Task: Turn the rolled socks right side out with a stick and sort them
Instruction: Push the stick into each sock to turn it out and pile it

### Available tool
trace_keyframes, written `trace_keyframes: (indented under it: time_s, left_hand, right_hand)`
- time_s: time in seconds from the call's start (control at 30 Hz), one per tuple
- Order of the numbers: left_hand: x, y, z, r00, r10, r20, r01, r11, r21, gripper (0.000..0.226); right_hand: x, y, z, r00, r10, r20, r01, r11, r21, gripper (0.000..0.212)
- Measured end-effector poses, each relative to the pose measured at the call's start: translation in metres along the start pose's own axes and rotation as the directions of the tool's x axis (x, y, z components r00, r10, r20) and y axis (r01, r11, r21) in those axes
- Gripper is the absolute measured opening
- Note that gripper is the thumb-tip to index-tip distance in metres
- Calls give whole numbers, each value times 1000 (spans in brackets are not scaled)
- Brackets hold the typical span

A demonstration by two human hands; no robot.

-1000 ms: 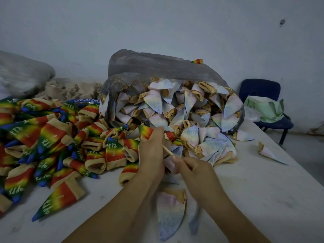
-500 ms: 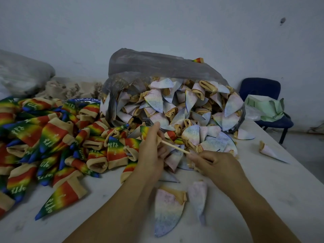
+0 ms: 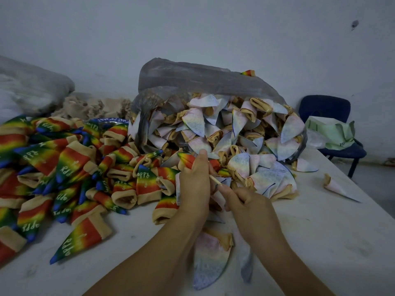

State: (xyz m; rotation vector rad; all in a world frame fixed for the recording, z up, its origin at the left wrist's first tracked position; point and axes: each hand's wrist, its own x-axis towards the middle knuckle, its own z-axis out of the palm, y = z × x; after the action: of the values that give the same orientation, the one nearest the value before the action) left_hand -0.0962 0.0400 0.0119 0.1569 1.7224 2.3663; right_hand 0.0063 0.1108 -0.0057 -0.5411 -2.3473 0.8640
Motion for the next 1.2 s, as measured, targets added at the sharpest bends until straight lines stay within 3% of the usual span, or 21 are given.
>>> trace_keyframes:
  time_s: [0.13,0.23,0.33,0.4,0.47,0.57,0.63,0.77,0.87,0.9,1.0,1.07,1.13,1.2]
  left_hand:
    - [-1,-7,0,1000,13,8,-14,999,53,64]
    - [1,-15,-3,997,65,30,-66,997,38,51]
    - [0,-11,-1,998,55,33,-55,998,7,105]
    - [-1,-8,0,997,72,23,-72,997,0,112]
    - [0,-9,0,997,71,16,-71,997,-11,99]
    - [2,-13,-3,998,41,44,-41,999,-11,49]
    - [-1,-10,-4,994,57,91,-58,998,2,37]
    - [-5,-7,-1,992,108,63,-108,994,-4,42]
    - [-2,-7,-1,990,110,89,-108,994,-27,48]
    - [-1,-8,-1,989,106,103,-103,994,-38,49]
    - [-2,-8,0,986,78,146,-64,993,-96,53]
    - [-2,-5,0,983,0,186,41,975,-218,57]
    - [4,-3,-3,978,-62,201,117,954,-275,49]
    - [10,-5,-6,978,-58,199,106,965,-240,39]
  right_hand:
    - [2,5,-3,1000,18,23,-15,994,-105,61]
    - [7,10,-12,1000,-31,2,31,985,-172,65]
    - [10,13,-19,1000,-22,-12,19,974,-228,69]
    - [11,14,-22,999,-38,-14,33,962,-270,72]
    - [13,14,-25,998,-67,-16,60,956,-288,72]
    - [13,13,-29,993,-122,1,116,940,-321,68]
    - [12,12,-30,986,-165,14,160,924,-347,66]
    - [4,3,-14,987,-159,-11,152,960,-236,56]
    - [-1,-1,-1,1000,-9,-5,9,1000,26,57]
    - [-1,-1,0,1000,18,1,-18,999,44,59]
    - [5,3,-10,998,-43,-38,35,984,-173,62]
    - [9,7,-18,991,-93,-95,61,954,-295,60]
    - [11,10,-23,975,-160,-153,94,925,-369,51]
    - [13,12,-26,961,-208,-180,113,894,-433,44]
